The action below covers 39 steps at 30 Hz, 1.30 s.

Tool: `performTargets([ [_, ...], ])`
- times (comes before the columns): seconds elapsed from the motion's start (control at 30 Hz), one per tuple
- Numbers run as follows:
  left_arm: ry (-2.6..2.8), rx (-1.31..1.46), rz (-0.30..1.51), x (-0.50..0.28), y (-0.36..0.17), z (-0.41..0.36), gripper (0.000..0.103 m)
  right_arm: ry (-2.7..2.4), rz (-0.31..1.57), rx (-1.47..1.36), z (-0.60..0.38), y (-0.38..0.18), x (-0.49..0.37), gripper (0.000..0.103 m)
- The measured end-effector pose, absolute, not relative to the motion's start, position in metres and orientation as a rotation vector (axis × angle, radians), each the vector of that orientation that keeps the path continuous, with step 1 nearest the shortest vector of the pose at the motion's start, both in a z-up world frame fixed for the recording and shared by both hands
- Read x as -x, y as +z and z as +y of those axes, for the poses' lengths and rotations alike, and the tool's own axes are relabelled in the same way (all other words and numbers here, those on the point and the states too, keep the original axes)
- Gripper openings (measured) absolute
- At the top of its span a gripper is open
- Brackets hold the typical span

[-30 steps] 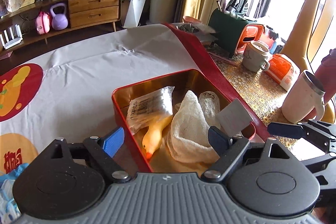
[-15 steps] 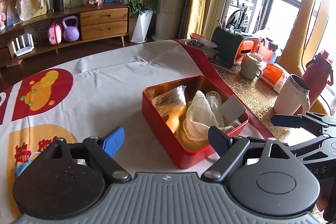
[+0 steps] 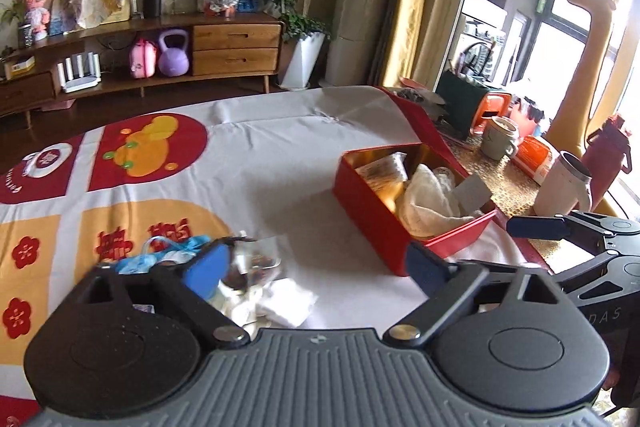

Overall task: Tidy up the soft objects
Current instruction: 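Withdraw both tools from the tin toward the remaining pile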

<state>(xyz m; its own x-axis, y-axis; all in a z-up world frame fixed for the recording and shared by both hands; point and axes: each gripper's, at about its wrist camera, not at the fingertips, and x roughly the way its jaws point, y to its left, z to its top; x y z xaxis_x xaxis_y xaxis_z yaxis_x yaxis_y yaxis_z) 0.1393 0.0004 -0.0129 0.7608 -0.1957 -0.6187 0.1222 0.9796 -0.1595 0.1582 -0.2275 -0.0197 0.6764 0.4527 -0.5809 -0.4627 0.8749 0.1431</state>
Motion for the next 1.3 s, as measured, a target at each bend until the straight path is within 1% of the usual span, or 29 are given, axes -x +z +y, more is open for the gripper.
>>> performTargets([
  [0.1,-0.138,0.121,0.658,-0.125,-0.014,0.02,0.103,0.538,0.65,0.036,-0.211,-0.022,-0.155,0.102],
  [0.3,-0.079,0.143,0.659,-0.111,-0.02,0.058,0.103,0.574,0.67,0.064,-0.183,-0.032,-0.151,0.102],
  [0.57,0.0,0.156,0.691,-0.105,-0.046,0.098,0.103,0.61,0.701,0.082,-0.158,-0.05,-0.156,0.102],
  [1.0,0.038,0.148,0.755,-0.13,-0.094,0.118,0.103,0.674,0.76,0.167,-0.115,-0.091,-0.173,0.1],
  [1.3,0.033,0.182,0.794,-0.161,-0.116,0.133,0.103,0.677,0.796,0.188,-0.093,-0.112,-0.199,0.096],
])
